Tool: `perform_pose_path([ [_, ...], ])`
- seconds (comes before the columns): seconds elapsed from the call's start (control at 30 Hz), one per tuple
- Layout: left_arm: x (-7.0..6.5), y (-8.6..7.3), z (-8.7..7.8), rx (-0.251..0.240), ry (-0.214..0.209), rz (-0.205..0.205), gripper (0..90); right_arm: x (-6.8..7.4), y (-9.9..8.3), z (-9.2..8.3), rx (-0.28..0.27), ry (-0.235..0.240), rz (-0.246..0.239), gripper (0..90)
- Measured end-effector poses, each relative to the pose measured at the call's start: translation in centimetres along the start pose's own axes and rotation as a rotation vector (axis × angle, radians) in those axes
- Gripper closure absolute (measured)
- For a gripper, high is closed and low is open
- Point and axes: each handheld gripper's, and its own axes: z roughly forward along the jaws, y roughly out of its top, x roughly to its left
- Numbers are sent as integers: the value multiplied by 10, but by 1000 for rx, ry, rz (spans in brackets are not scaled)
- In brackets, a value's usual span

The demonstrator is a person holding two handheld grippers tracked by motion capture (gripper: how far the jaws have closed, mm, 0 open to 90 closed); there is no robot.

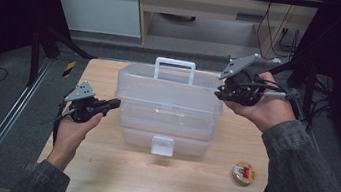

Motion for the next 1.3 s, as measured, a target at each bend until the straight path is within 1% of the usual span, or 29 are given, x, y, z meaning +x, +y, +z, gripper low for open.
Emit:
perform_pose_path([
  [0.13, 1, 2, 0, 6, -1, 2, 896, 5, -11, -4, -18, -8, 17, 816],
  [0.17, 1, 2, 0, 6, -1, 2, 896, 5, -11, -4, -18, -8, 17, 816],
  [0.2, 1, 3, 0, 5, -1, 4, 896, 8, -19, -7, -20, -15, 31, 831],
  [0.33, 1, 6, 1, 3, -1, 7, 896, 16, -30, -8, -25, -21, 50, 839],
  [0.37, 1, 6, 1, 3, -1, 7, 897, 16, -30, -8, -25, -21, 50, 839],
  [0.4, 1, 7, 1, 2, -2, 7, 896, 22, -37, -8, -26, -22, 49, 839],
  [0.53, 2, 7, 2, 1, 0, 4, 896, 30, -46, -7, -30, -22, 66, 832],
  [0.7, 3, 8, 2, 3, 0, 5, 896, 41, -59, 5, -29, -15, 88, 829],
  [0.83, 3, 8, 2, 0, -1, 5, 896, 47, -68, 15, -34, -10, 120, 833],
  [0.9, 3, 8, 2, 0, -1, 6, 896, 48, -70, 17, -32, -14, 126, 834],
  [0.97, 4, 8, 3, -2, -2, 5, 896, 51, -76, 24, -32, -20, 143, 836],
  [1.0, 4, 8, 3, -2, -2, 5, 896, 51, -76, 24, -32, -20, 143, 836],
  [1.07, 4, 8, 3, -3, -1, 3, 896, 53, -81, 29, -35, -28, 165, 837],
  [1.1, 4, 8, 3, -3, -1, 3, 896, 53, -81, 29, -35, -28, 165, 837],
  [1.13, 4, 8, 3, -3, 0, 0, 896, 54, -84, 33, -37, -32, 183, 836],
  [1.23, 4, 8, 3, -4, 0, -3, 896, 56, -89, 39, -43, -41, 214, 833],
  [1.3, 5, 8, 3, -4, 0, -4, 896, 58, -92, 44, -45, -50, 226, 833],
])
